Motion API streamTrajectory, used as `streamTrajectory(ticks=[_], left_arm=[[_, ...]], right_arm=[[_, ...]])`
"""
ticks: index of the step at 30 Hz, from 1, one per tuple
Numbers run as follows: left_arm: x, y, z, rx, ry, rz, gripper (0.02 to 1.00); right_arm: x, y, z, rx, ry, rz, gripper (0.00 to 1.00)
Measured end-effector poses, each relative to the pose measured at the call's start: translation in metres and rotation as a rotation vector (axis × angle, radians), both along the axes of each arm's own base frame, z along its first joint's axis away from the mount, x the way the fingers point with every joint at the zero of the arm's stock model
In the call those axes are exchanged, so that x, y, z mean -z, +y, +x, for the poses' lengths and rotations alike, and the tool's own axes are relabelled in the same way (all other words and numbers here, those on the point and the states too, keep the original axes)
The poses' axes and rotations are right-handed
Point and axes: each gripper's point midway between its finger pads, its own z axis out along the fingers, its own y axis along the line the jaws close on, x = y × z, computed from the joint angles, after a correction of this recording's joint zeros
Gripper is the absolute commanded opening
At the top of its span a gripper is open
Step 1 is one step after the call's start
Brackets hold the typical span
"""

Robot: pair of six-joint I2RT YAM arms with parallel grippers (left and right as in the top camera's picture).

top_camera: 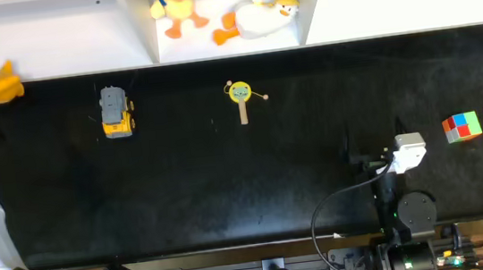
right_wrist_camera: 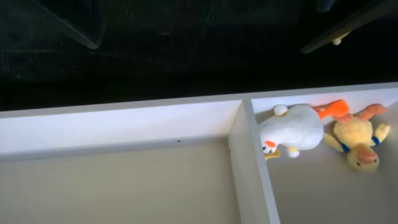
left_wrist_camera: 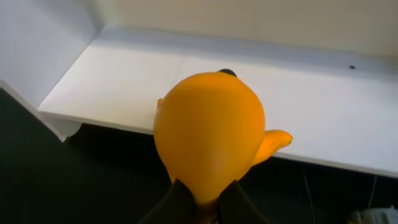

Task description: Store Toys

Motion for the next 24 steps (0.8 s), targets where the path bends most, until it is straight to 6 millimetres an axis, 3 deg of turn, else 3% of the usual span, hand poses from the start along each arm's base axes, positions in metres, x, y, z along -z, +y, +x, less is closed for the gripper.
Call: streamTrajectory(ticks=[12,24], left_arm=[[-0.048,0.017,0.013,-0.07,-0.086,0.0,0.11],[-0.017,0.023,0.021,-0.075,-0.029,-0.07,0.11]], right_arm=[[0.0,0.0,0.0,0.0,0.0,-0.001,0.993],[0.0,0.0,0.0,0.0,0.0,0.0,0.993]])
